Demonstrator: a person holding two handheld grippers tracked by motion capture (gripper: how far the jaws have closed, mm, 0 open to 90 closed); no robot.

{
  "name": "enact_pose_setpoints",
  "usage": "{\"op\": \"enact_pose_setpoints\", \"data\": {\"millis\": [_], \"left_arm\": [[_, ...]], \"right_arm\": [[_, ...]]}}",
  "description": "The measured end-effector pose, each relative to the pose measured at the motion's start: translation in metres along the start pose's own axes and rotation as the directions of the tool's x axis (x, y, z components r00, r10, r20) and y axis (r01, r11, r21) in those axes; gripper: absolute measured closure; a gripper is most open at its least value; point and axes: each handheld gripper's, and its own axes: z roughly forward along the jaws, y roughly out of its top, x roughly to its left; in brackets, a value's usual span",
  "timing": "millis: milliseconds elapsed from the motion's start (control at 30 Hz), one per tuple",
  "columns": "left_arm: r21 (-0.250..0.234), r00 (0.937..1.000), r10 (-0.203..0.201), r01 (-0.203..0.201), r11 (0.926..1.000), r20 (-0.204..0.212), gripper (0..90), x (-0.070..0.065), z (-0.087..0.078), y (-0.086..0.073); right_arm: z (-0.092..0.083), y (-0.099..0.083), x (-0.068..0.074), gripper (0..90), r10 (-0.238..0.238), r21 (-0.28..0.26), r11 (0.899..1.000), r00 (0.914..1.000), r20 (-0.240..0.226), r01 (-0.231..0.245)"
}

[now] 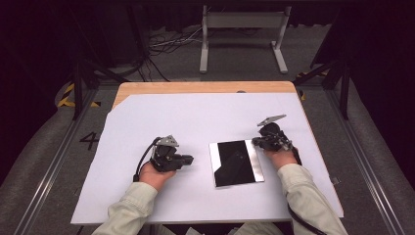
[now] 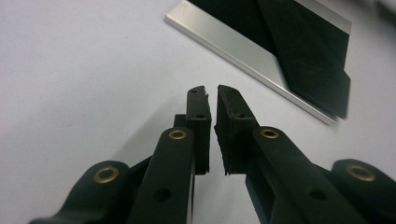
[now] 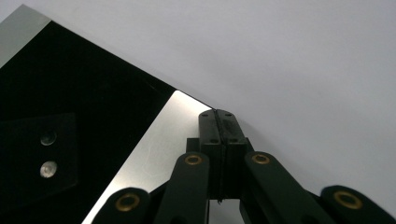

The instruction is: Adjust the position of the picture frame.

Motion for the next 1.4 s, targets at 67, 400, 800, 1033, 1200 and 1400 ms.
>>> {"op": "enact_pose_setpoints", "data": {"millis": [67, 400, 800, 1033, 1200, 1400], "left_arm": [[0.001, 1.0, 0.003, -0.003, 1.0, 0.002, 83.6, 0.002, 0.0, 0.0], [0.005, 0.9998, -0.005, 0.005, 1.0, 0.018, 83.8, 0.001, 0.0, 0.0], [-0.003, 0.9993, -0.027, 0.027, 0.9996, -0.028, 80.9, 0.005, 0.001, -0.003], [-0.037, 0.9961, -0.047, 0.044, 0.9983, -0.075, 78.8, 0.01, -0.004, -0.003], [-0.045, 0.995, -0.054, 0.05, 0.9977, -0.084, 78.7, 0.015, -0.009, -0.004], [-0.043, 0.9945, -0.037, 0.033, 0.9985, -0.098, 80.7, 0.014, -0.01, -0.004]], "right_arm": [[0.004, 0.006, 0.009, 89.9, -0.036, 0.008, 0.999, 0.9993, -0.008, 0.036], [0.017, 0.024, 0.057, 90.0, -0.191, 0.02, 0.981, 0.9751, -0.112, 0.194], [-0.029, 0.005, 0.073, 89.8, -0.288, -0.077, 0.957, 0.9505, -0.115, 0.281], [-0.054, -0.031, 0.069, 89.8, -0.25, -0.099, 0.966, 0.9591, -0.133, 0.238], [-0.068, -0.064, 0.072, 89.8, -0.24, -0.09, 0.969, 0.9599, -0.144, 0.229], [-0.067, -0.085, 0.081, 89.8, -0.25, -0.044, 0.968, 0.9544, -0.164, 0.246]]}}
